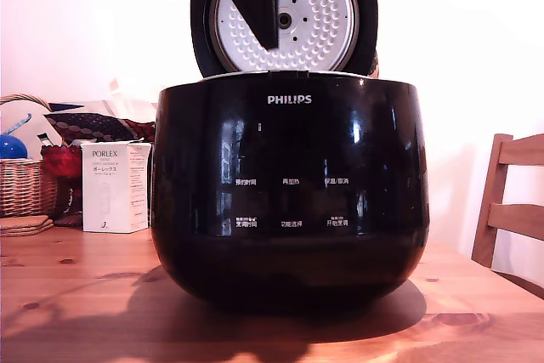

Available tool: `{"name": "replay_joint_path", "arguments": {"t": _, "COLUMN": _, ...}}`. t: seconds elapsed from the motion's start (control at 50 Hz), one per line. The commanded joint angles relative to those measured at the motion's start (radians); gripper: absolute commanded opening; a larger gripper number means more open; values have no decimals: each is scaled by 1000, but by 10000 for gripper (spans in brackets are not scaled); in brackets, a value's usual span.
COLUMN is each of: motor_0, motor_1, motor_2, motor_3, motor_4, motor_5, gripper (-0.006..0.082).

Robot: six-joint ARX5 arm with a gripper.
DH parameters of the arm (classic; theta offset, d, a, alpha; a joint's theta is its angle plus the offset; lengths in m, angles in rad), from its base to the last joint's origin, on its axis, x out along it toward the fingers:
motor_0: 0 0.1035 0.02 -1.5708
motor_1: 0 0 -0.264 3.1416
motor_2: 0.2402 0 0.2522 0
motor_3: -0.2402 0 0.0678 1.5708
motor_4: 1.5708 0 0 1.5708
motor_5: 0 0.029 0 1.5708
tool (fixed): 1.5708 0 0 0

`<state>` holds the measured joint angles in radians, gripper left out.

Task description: Place the pot you are holding inside the rice cooker

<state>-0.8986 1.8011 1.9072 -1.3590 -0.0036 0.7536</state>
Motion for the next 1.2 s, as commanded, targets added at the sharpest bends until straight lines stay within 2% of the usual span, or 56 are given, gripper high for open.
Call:
{"name": "replay_joint_path", "arguments": {"t": 0.0, "motor_0": 7, "motor_1": -24, "motor_2": 13, "motor_3": 1, "motor_4": -7, "motor_5": -48, "gripper": 212}}
{"name": "replay_joint_path", "arguments": {"t": 0.04, "motor_0": 8, "motor_1": -35, "motor_2": 12, "motor_3": 1, "motor_4": -7, "motor_5": -48, "gripper": 185}}
{"name": "replay_joint_path", "arguments": {"t": 0.2, "motor_0": 28, "motor_1": -79, "motor_2": 12, "motor_3": 2, "motor_4": -6, "motor_5": -129, "gripper": -29}}
{"name": "replay_joint_path", "arguments": {"t": 0.44, "motor_0": 127, "motor_1": -155, "motor_2": 12, "motor_3": 18, "motor_4": 0, "motor_5": -248, "gripper": -21}}
{"name": "replay_joint_path", "arguments": {"t": 0.74, "motor_0": 345, "motor_1": -261, "motor_2": 12, "motor_3": 143, "motor_4": 139, "motor_5": -389, "gripper": -21}}
{"name": "replay_joint_path", "arguments": {"t": 0.98, "motor_0": 496, "motor_1": -311, "motor_2": 12, "motor_3": 193, "motor_4": 245, "motor_5": -423, "gripper": -21}}
{"name": "replay_joint_path", "arguments": {"t": 1.18, "motor_0": 572, "motor_1": -329, "motor_2": 9, "motor_3": 227, "motor_4": 246, "motor_5": -478, "gripper": -21}}
